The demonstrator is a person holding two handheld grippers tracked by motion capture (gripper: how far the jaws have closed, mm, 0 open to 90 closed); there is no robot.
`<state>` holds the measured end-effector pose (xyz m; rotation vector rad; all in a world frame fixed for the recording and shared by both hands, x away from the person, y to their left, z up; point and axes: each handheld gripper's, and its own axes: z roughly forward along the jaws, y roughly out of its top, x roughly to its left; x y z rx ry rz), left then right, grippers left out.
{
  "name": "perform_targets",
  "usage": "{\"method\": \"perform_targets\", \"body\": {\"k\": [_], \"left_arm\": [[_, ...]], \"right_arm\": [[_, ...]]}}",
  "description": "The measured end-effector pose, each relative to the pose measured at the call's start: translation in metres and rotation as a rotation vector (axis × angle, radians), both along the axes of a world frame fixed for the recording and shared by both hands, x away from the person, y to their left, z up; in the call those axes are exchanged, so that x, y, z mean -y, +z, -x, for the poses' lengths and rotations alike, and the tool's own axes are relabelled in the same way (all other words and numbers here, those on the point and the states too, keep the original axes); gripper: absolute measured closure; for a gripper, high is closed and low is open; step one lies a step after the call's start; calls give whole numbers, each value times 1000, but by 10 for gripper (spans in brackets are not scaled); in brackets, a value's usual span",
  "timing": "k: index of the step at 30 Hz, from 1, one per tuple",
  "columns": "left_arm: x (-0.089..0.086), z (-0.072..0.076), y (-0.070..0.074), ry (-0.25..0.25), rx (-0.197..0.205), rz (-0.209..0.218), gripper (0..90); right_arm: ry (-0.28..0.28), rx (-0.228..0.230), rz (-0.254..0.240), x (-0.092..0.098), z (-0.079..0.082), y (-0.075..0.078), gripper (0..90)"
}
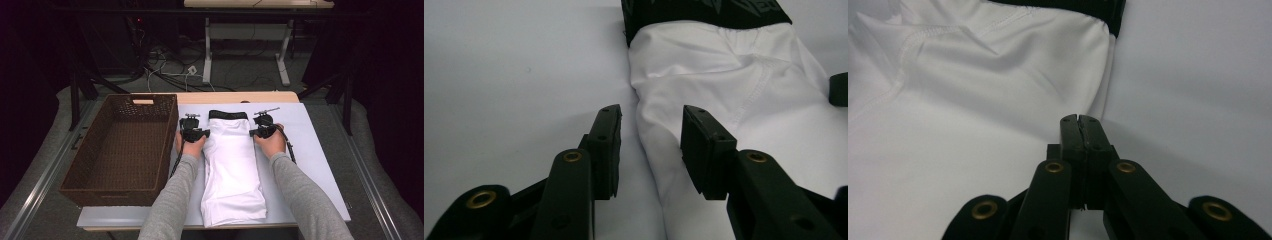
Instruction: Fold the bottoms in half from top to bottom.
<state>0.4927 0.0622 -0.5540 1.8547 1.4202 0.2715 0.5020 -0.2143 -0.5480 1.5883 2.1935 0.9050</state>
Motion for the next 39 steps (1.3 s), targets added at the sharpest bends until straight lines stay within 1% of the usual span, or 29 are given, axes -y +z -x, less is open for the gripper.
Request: {"method": "perform_targets", "body": {"k": [5, 7, 9, 10, 11, 13, 15, 18, 21, 23, 26, 34, 38, 39], "left_arm": [[3, -2, -5, -18, -24, 7, 662], [5, -2, -6, -28, -15, 2, 719], [7, -2, -6, -45, 0, -18, 763], [8, -2, -6, -56, 11, -45, 785], [8, -2, -6, -63, 18, -58, 814], [5, -3, -7, -63, 14, -46, 855], [4, -3, -7, -59, 7, -30, 875], [5, -3, -6, -52, 4, -32, 884], [5, -3, -6, -48, 1, -29, 888], [5, -3, -6, -49, -1, -24, 888], [4, -4, -6, -44, -6, -14, 889], [4, -4, -6, -47, -6, -11, 889], [3, -4, -5, -45, -1, 1, 889], [3, -4, -4, -45, 2, 4, 890]], "right_arm": [[2, -11, -22, 2, 0, 0, 900], [-4, -12, -36, 3, -1, 0, 893], [-10, -12, -45, 3, -1, 0, 864], [-12, -12, -47, 4, -1, 0, 840], [-20, -8, -60, 4, -2, 0, 817], [-30, -5, -71, 6, -2, 1, 799], [-38, 3, -72, 7, -3, 1, 776], [-47, 5, -66, 8, -4, 1, 750], [-47, -3, -52, 8, -5, -2, 749], [-50, -1, -57, 8, -5, -3, 755], [-49, -4, -72, 8, -6, -3, 774], [-55, -20, -110, 6, -7, -5, 882], [-42, -18, -98, 5, -7, -4, 893], [-37, -2, -99, 5, -7, -4, 896]]}}
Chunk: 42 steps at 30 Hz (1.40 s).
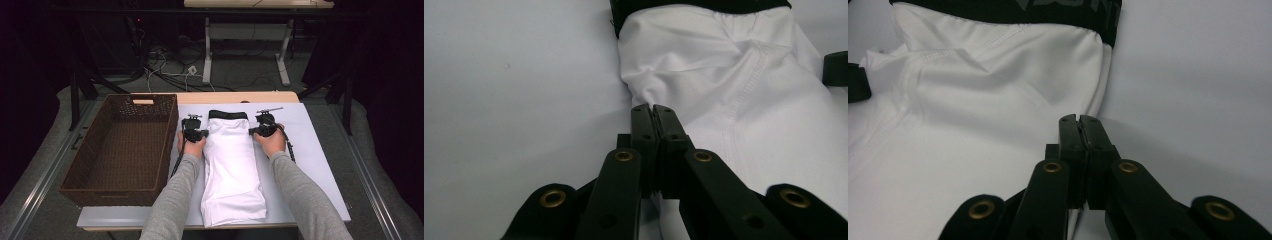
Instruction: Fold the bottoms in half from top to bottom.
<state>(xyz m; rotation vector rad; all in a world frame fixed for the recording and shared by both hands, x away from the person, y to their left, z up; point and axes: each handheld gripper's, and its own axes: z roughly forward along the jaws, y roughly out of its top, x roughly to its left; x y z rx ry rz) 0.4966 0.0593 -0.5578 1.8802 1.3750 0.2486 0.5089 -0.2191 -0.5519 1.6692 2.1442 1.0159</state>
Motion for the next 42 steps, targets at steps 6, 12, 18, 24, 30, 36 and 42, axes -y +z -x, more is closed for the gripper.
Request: {"method": "perform_targets", "body": {"k": [6, 12, 18, 24, 30, 36, 42], "left_arm": [[-1, 0, 11, 0, 28, 28, 891], [-1, -1, 25, -8, 67, 49, 892], [-2, 1, 40, -17, 105, 79, 893], [-1, 12, 50, -40, 122, 104, 892], [-1, 30, 57, -63, 139, 126, 892], [-3, 51, 62, -70, 151, 141, 892], [-2, 72, 63, -96, 163, 133, 892]], "right_arm": [[12, 38, 4, 1, 3, 10, 899], [12, 84, -26, 3, 5, 23, 899], [2, 117, -73, 8, 6, 37, 900], [33, 134, -94, 12, 16, 47, 899], [60, 150, -128, 18, 31, 55, 899], [90, 167, -161, 22, 45, 60, 900], [130, 180, -159, 27, 62, 61, 899]]}}
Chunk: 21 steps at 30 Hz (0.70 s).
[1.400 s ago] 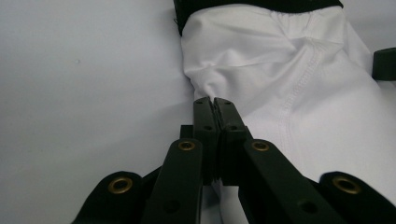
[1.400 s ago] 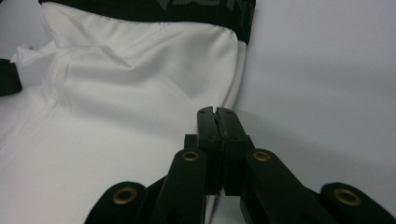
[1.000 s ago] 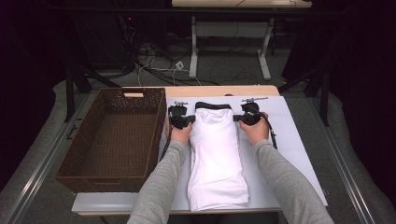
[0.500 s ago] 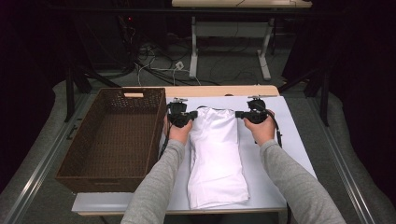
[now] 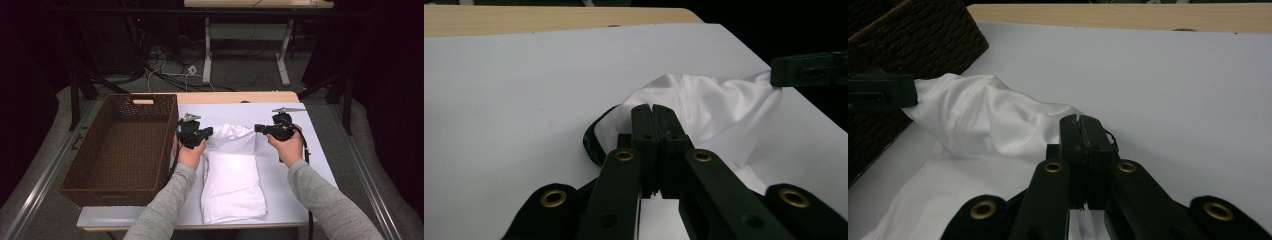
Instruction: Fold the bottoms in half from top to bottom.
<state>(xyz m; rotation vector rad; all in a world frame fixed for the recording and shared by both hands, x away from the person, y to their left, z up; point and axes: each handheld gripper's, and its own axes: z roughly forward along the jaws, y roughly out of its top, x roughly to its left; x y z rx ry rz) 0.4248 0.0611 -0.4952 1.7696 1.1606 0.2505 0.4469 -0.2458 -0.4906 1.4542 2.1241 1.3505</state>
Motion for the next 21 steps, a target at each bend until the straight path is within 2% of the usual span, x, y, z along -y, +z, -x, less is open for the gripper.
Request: {"method": "perform_targets", "body": {"k": [7, 11, 16, 19, 21], "left_arm": [[0, 21, -8, -22, 10, -8, 892], [-3, 32, -19, -22, 0, 15, 892], [-4, 44, -34, -32, -9, -14, 891], [-6, 49, -42, -27, -23, -8, 891], [-8, 51, -47, -30, -27, -19, 891]], "right_arm": [[35, 1, -11, 6, 20, -7, 899], [46, -9, -10, 9, 28, -15, 899], [64, -17, -1, 11, 37, -28, 899], [74, -30, 12, 11, 43, -38, 899], [79, -35, 17, 11, 46, -43, 899]]}}
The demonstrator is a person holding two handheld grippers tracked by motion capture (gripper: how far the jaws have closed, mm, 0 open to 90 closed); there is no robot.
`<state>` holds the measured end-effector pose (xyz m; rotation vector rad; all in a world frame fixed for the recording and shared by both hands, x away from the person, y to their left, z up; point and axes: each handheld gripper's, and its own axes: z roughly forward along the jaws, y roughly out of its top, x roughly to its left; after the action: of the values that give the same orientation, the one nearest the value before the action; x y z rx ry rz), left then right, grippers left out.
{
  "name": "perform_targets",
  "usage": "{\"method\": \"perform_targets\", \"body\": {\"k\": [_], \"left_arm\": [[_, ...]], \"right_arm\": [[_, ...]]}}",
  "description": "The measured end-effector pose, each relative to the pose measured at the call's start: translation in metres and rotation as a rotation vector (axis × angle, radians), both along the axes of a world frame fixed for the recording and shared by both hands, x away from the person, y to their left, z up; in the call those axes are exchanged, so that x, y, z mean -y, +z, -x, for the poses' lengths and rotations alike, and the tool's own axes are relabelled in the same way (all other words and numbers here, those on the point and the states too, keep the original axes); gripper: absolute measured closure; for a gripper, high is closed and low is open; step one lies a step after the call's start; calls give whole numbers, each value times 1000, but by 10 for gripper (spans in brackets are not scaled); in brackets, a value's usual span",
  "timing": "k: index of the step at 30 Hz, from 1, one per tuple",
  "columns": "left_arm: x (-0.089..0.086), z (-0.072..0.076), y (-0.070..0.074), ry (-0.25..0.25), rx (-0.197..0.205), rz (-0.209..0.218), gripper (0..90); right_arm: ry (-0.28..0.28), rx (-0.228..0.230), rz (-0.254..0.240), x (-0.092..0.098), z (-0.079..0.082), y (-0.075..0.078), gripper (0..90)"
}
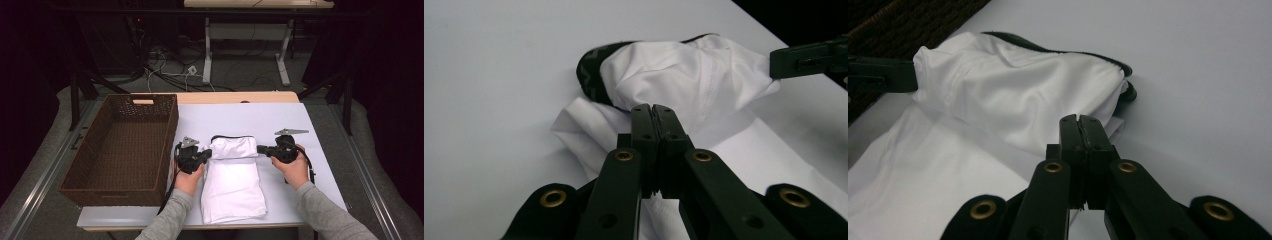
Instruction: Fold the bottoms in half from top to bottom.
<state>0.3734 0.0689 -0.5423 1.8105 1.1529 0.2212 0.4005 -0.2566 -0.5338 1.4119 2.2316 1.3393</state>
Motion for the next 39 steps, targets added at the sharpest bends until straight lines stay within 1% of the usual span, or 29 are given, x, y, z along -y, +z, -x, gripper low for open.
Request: {"method": "perform_targets", "body": {"k": [4, 7, 9, 12, 14, 18, 20, 22, 24, 26, 28, 30, 33, 35, 36, 39], "left_arm": [[-4, 6, -9, -2, -7, 5, 891], [-6, 9, -13, -9, -4, 3, 891], [-6, 11, -16, -6, -2, -1, 891], [-5, 12, -22, -12, 4, -32, 891], [-6, 12, -25, -12, -9, -30, 890], [-6, 12, -24, -14, -4, -36, 877], [-5, 12, -23, -7, -8, -29, 843], [-5, 11, -20, 3, -11, -17, 773], [-5, 9, -16, 15, -12, -2, 717], [-3, 7, -11, 34, -7, -4, 656], [-3, 3, -6, 49, 0, -8, 605], [-1, -2, 0, 64, 2, -8, 572], [2, -10, 9, 71, 10, -20, 534], [4, -16, 13, 80, 14, -22, 508], [4, -19, 14, 85, 15, -25, 495], [6, -29, 18, 109, 6, -18, 466]], "right_arm": [[7, -21, 5, 0, 5, -11, 899], [16, -35, 9, -1, 9, -19, 899], [18, -34, 14, -2, 10, -21, 899], [19, -36, 19, -2, 12, -24, 899], [18, -39, 21, -3, 13, -26, 899], [17, -47, 12, -2, 13, -29, 896], [18, -47, 5, -1, 14, -28, 878], [10, -42, -1, -2, 14, -25, 781], [10, -35, -2, -2, 14, -22, 721], [4, -17, 7, -3, 13, -17, 670], [5, -7, 11, -4, 11, -11, 652], [-4, 2, 22, -6, 7, -5, 627], [-11, 20, 45, -9, -2, 5, 584], [-23, 13, 55, -11, -9, 10, 547], [-25, 16, 60, -12, -12, 11, 537], [-39, 19, 79, -14, -21, 15, 505]]}}
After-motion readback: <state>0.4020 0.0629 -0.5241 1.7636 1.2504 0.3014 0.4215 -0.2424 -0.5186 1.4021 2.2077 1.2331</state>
